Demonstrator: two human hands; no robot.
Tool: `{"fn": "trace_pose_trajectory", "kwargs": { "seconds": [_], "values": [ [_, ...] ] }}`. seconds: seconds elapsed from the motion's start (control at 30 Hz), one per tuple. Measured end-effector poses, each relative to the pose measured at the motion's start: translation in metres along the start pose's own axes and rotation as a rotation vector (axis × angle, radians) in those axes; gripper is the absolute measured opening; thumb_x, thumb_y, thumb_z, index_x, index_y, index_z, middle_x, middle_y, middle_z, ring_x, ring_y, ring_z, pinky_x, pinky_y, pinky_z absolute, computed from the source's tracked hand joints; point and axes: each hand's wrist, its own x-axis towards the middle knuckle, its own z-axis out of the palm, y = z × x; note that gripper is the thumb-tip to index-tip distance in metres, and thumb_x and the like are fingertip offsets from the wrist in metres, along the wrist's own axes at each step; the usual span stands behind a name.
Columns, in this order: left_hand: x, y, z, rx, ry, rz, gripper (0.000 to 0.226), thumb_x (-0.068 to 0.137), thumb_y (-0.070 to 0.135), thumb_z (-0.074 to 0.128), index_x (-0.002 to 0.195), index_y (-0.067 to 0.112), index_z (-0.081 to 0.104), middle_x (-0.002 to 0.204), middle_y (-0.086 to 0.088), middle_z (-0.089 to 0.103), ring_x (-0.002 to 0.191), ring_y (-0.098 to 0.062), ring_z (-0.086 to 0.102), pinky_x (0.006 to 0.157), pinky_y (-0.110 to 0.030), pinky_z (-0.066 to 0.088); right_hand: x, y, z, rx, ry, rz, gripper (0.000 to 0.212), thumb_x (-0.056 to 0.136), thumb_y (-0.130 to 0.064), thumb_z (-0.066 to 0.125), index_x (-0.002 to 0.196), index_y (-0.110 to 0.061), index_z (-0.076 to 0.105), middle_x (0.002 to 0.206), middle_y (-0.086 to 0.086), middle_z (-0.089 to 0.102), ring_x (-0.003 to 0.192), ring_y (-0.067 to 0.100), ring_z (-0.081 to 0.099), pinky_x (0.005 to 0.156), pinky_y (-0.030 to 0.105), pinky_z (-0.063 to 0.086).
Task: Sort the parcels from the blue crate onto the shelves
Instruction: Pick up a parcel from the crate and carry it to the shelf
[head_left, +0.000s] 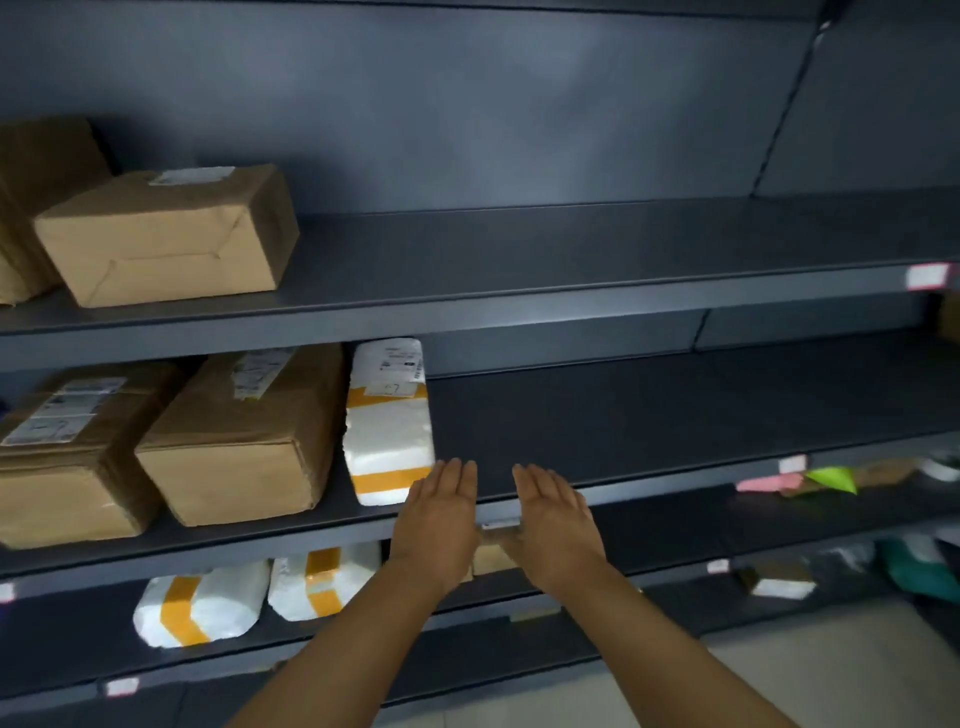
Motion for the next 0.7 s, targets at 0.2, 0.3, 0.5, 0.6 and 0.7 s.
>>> {"fn": "trace_pose_trajectory", "kwargs": {
  "seconds": [0.2,0.3,0.5,0.6,0.7],
  "values": [
    [-0.017,0.067,0.008,-0.077,-0.063,0.175,0.076,0.098,0.028,0.049,0.154,0.013,0.0,0.161,-0.005,0.001,0.148,-0.021,0.002,0.12,-0.033,0.004,-0.061,0.055,0.0,0.019,0.014,0.224,0.089,0.092,-0.042,0.056,0.154,-0.02,-0.003,0.162,-0.001,-0.001,0.149,0.019,-0.001,0.121,0.034,0.003],
    [-0.027,0.109,0.016,-0.073,-0.092,0.305,0.078,0.098,0.029,0.051,0.153,0.013,-0.002,0.161,-0.005,0.001,0.148,-0.021,0.001,0.12,-0.033,0.005,-0.098,0.085,-0.002,0.04,0.047,0.315,0.09,0.091,-0.042,0.058,0.155,-0.021,-0.001,0.162,-0.001,0.002,0.149,0.019,0.001,0.12,0.034,0.003],
    [-0.052,0.201,0.024,-0.081,-0.127,0.487,0.077,0.097,0.033,0.051,0.154,0.014,0.003,0.161,-0.004,0.007,0.148,-0.02,0.005,0.118,-0.035,0.01,-0.181,0.145,-0.018,0.048,0.136,0.494,0.089,0.088,-0.041,0.062,0.154,-0.02,0.006,0.161,-0.001,0.011,0.148,0.02,0.008,0.119,0.035,0.009],
    [-0.075,0.248,0.027,-0.081,-0.125,0.566,0.076,0.097,0.034,0.051,0.153,0.014,0.004,0.161,-0.003,0.009,0.148,-0.019,0.007,0.118,-0.034,0.011,-0.228,0.174,-0.022,0.045,0.165,0.57,0.088,0.089,-0.041,0.061,0.154,-0.019,0.007,0.161,0.0,0.011,0.148,0.022,0.009,0.119,0.036,0.009],
    [-0.105,0.295,0.03,-0.089,-0.152,0.625,0.075,0.098,0.033,0.048,0.154,0.015,0.002,0.161,-0.002,0.005,0.148,-0.019,0.003,0.118,-0.033,0.008,-0.282,0.199,-0.024,0.053,0.189,0.644,0.088,0.09,-0.041,0.061,0.155,-0.019,0.006,0.161,0.0,0.011,0.148,0.021,0.009,0.118,0.036,0.008]
  ]
}}
